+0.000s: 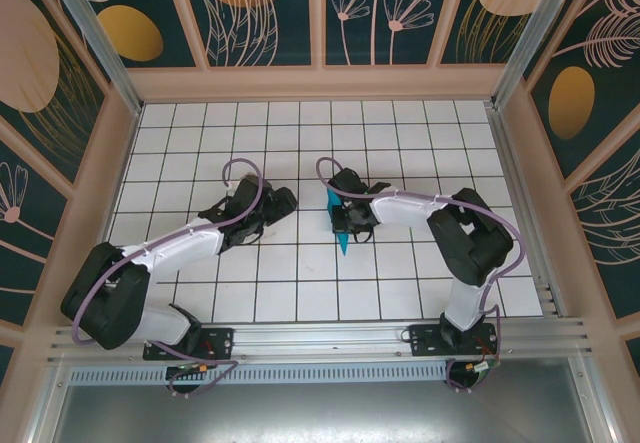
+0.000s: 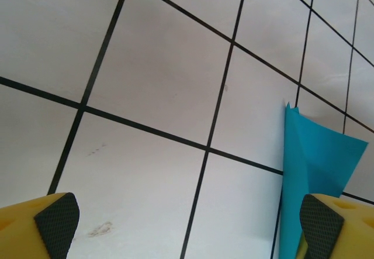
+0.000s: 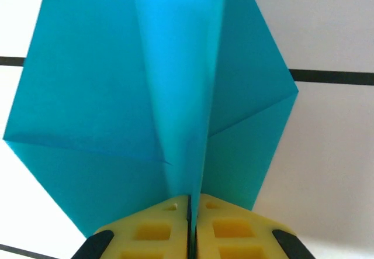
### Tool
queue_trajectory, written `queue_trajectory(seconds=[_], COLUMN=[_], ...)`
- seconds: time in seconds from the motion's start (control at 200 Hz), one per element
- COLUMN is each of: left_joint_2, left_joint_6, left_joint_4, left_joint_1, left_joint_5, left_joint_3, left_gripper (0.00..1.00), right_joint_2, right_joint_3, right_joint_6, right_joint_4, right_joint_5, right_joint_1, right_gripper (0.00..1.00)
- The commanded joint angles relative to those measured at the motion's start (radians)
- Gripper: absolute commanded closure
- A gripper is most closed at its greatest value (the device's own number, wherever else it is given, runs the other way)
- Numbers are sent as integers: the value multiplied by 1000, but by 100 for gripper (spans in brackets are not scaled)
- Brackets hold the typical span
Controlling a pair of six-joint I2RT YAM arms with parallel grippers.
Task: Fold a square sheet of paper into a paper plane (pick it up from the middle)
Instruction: Move the paper plane to the center of the table.
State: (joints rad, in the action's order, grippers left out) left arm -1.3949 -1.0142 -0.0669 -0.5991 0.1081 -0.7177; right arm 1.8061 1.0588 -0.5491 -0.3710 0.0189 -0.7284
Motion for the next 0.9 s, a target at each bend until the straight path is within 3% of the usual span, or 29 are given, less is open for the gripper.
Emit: queue_trajectory(seconds=[0.0,0.45,0.896], left_joint_2=[16,8,-15], left_joint_6=[6,5,5], left_joint_4=[-34,-37,-26], left_joint_1=[7,7,8], left_joint_5=[25,25,9], left_joint_3=[17,29,40], left_gripper=[1,1,1], right_joint_2=[33,-34,42], right_joint_3=[22,45,87], right_joint_6=[-6,-21,-12], right_joint_4=[-37,-23,-43], right_joint_5=[-19,4,-5], right_joint_1=[-6,-11,-43], right_gripper=[89,83,78])
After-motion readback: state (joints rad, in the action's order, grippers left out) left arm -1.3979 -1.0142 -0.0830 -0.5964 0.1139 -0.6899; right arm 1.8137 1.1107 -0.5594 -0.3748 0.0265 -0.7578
